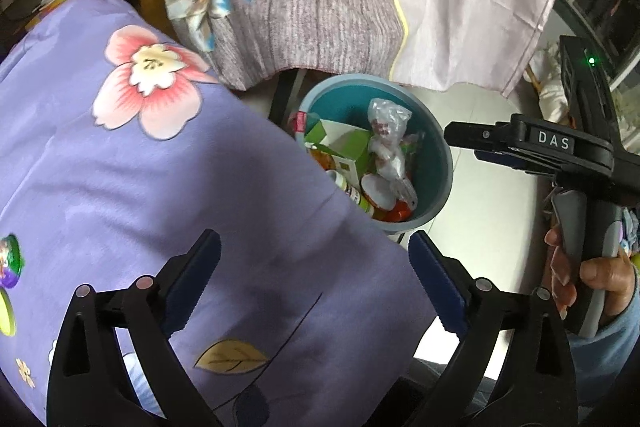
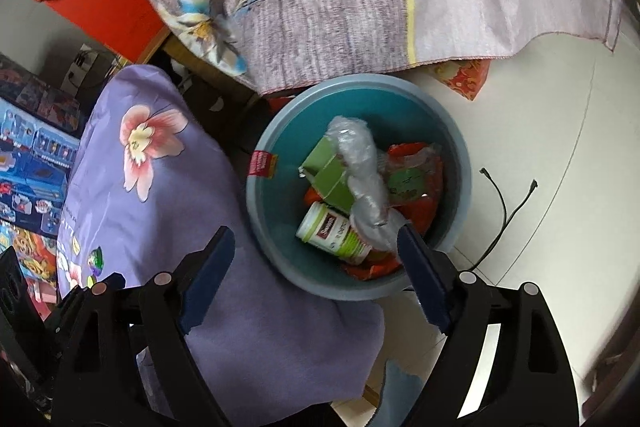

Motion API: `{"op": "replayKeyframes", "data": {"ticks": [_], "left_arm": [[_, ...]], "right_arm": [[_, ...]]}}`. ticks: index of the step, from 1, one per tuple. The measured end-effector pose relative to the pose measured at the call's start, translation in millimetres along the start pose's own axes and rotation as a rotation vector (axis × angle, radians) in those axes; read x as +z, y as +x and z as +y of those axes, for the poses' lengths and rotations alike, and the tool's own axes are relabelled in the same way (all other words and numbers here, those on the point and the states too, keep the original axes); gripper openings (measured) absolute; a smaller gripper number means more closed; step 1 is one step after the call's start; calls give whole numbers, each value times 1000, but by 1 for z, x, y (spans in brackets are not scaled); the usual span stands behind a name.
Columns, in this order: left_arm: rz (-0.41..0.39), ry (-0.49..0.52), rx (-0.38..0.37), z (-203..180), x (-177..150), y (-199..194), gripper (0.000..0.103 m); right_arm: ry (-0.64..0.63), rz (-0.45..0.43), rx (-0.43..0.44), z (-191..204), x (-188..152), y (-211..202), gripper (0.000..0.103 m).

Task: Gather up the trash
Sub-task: 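Move both tools back over the lid and purple egg on the bedspread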

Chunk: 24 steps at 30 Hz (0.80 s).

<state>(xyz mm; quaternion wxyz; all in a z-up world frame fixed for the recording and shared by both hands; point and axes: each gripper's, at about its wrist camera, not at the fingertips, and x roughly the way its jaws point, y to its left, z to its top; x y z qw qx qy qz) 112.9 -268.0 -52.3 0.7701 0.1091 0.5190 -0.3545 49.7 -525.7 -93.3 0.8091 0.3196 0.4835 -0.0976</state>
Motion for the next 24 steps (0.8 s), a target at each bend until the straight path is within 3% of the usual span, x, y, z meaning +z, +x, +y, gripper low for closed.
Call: {"op": "replayKeyframes", "data": {"ticks": [7, 24], "left_arm": [[-34, -66, 9, 33, -20, -19, 96], [-135, -299, 36, 162, -78, -81, 98]], "right_arm": [[-70, 26, -10, 45, -13, 6, 81], [-292, 106, -30, 192, -44, 40, 84]]}}
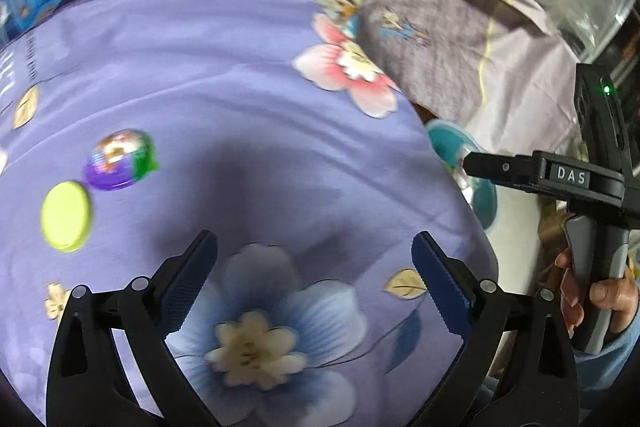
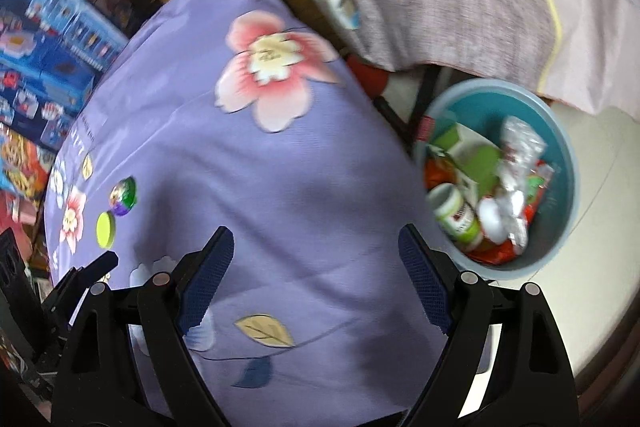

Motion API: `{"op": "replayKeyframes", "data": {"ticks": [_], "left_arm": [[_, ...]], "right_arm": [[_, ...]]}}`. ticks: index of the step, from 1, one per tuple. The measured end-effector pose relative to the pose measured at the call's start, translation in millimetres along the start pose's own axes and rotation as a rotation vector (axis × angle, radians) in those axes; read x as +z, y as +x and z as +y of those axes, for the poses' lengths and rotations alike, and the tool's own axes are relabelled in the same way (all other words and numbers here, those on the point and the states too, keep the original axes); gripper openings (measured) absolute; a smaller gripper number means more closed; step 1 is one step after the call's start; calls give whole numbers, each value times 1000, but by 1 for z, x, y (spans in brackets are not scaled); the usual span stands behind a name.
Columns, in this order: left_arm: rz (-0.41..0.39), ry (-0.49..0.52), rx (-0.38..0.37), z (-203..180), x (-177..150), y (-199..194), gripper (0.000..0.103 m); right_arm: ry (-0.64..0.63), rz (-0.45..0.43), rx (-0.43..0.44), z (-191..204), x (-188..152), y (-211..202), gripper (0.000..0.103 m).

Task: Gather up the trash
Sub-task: 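Move both tools back over the lid and purple egg on the bedspread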

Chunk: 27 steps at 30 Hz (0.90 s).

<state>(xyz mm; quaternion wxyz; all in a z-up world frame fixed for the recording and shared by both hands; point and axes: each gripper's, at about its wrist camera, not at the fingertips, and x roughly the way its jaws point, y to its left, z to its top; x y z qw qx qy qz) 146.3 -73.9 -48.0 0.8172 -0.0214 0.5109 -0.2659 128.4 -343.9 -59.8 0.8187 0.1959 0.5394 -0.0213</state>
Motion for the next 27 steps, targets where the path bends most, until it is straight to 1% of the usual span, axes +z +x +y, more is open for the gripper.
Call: {"op": "replayKeyframes", "data": {"ticks": [2, 9, 15, 21, 23, 27], "left_arm": [[-10, -23, 4, 14, -2, -6, 98], [-45, -87, 35, 59, -9, -29, 98], [-50, -118, 63, 89, -12, -40, 98], [-36, -148, 108, 123, -17, -45, 98], [-33, -157, 137, 135, -19, -46, 98], [-23, -155, 193, 155, -26, -48, 98]], "right_arm": [[-29, 8, 4, 19, 1, 4, 89], [-117, 38, 12, 72, 2, 17, 89], [-185, 74, 26, 108, 3, 31, 89], [-267, 69, 52, 135, 0, 37, 89], [-285, 63, 56, 140, 1, 38, 89], [-345, 57, 32, 153, 1, 45, 89]]}}
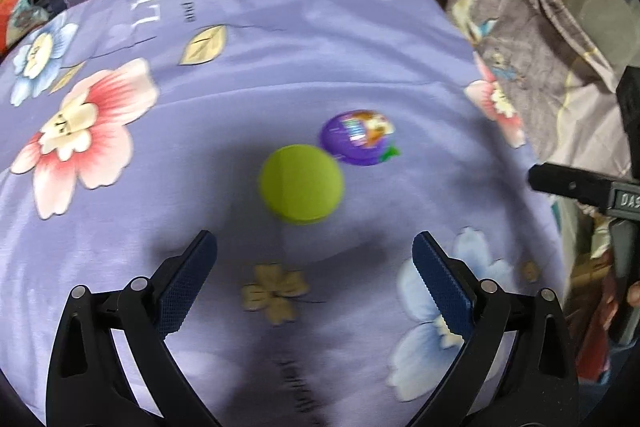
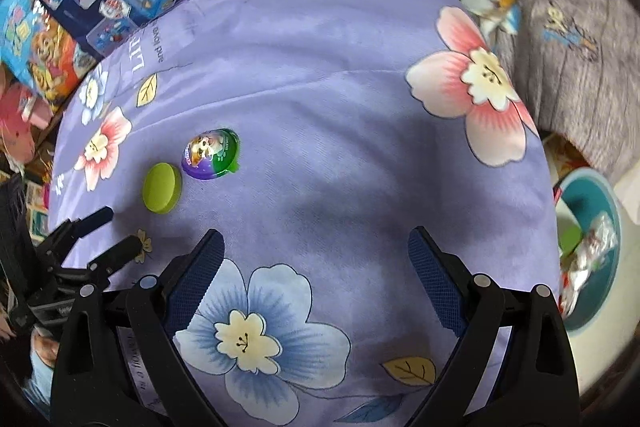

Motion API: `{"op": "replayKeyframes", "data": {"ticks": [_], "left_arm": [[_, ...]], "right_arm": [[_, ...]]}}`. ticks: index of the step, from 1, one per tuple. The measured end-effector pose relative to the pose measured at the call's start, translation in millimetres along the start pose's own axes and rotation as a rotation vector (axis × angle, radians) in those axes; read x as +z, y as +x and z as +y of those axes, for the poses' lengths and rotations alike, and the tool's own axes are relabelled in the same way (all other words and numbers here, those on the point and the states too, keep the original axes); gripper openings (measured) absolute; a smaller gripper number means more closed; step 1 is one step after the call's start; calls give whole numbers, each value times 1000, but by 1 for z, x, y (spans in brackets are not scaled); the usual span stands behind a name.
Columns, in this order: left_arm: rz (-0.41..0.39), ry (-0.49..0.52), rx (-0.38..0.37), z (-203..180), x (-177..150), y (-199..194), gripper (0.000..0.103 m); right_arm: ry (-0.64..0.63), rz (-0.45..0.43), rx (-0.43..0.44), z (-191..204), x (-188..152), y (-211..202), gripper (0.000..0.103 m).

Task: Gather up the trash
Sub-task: 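Move both tools back over the lid and purple egg on the bedspread, then grasp the yellow-green lid with the left tool while the right tool grasps the purple egg capsule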

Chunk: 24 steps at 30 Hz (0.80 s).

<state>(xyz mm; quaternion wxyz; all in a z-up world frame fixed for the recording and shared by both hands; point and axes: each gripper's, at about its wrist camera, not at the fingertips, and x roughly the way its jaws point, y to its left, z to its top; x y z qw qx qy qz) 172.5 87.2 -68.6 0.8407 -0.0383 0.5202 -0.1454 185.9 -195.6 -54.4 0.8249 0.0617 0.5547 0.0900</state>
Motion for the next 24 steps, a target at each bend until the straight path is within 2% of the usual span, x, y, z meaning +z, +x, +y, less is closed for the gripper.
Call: {"op": "replayKeyframes", "data": {"ticks": [5, 12, 15, 17, 18, 19, 22, 24], "left_arm": [[21, 8, 40, 14, -4, 8, 98], [21, 70, 37, 6, 9, 30, 98], [10, 113, 63, -2, 14, 39, 88], [-6, 141, 77, -6, 17, 42, 78], [-22, 162, 95, -9, 18, 42, 60], [-29, 171, 107, -11, 19, 42, 56], [-25, 128, 59, -2, 22, 37, 56], [-34, 97, 65, 9, 21, 31, 56]], "right_arm": [[-52, 38, -35, 11, 7, 17, 89], [-3, 78, 14, 15, 20, 37, 89], [-7, 89, 34, 22, 27, 45, 89], [-18, 88, 42, 27, 32, 50, 89], [-23, 91, 46, 30, 34, 52, 89], [-32, 97, 52, 34, 37, 55, 89], [-85, 92, 59, 50, 44, 61, 89], [-136, 87, 61, 65, 49, 67, 89]]}}
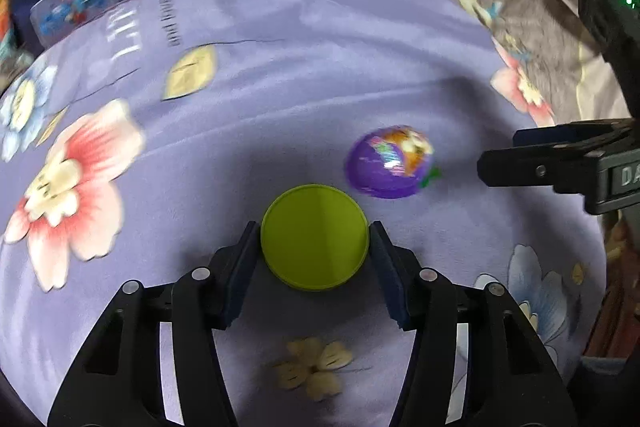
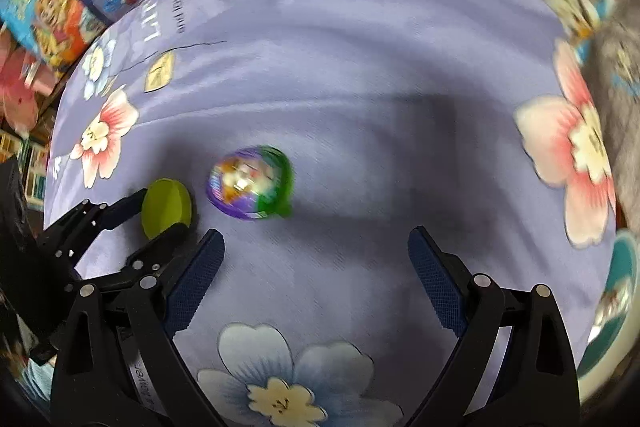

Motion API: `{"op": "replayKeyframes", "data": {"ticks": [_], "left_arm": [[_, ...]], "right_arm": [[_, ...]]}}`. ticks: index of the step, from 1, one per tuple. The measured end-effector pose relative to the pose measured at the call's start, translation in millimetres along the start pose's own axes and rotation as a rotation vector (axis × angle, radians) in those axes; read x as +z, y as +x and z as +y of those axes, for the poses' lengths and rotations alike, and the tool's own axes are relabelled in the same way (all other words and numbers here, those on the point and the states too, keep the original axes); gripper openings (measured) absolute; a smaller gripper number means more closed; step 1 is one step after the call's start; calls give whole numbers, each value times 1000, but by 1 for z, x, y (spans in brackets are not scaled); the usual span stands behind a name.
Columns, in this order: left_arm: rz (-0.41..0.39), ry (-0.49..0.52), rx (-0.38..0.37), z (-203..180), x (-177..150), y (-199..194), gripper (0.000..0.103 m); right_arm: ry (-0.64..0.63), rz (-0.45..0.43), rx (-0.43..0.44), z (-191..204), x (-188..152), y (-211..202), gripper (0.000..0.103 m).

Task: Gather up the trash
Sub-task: 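Grasp the yellow-green lid with the left tool while the right tool grasps the purple egg capsule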

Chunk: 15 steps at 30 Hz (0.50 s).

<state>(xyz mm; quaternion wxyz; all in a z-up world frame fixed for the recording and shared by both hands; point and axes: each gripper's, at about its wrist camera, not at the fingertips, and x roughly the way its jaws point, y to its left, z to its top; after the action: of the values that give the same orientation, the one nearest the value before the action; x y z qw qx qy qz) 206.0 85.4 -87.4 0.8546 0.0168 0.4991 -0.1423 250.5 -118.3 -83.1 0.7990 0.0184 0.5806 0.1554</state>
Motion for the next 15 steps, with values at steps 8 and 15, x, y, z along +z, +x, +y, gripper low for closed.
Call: {"op": "replayKeyframes", "data": {"ticks": [8, 15], "left_arm": [[-25, -134, 21, 53, -17, -33, 56], [-8, -213, 8, 72, -28, -38, 56]], "right_arm": [[-258, 2, -37, 50, 17, 29, 89], [-409, 31, -47, 67, 22, 50, 70]]}}
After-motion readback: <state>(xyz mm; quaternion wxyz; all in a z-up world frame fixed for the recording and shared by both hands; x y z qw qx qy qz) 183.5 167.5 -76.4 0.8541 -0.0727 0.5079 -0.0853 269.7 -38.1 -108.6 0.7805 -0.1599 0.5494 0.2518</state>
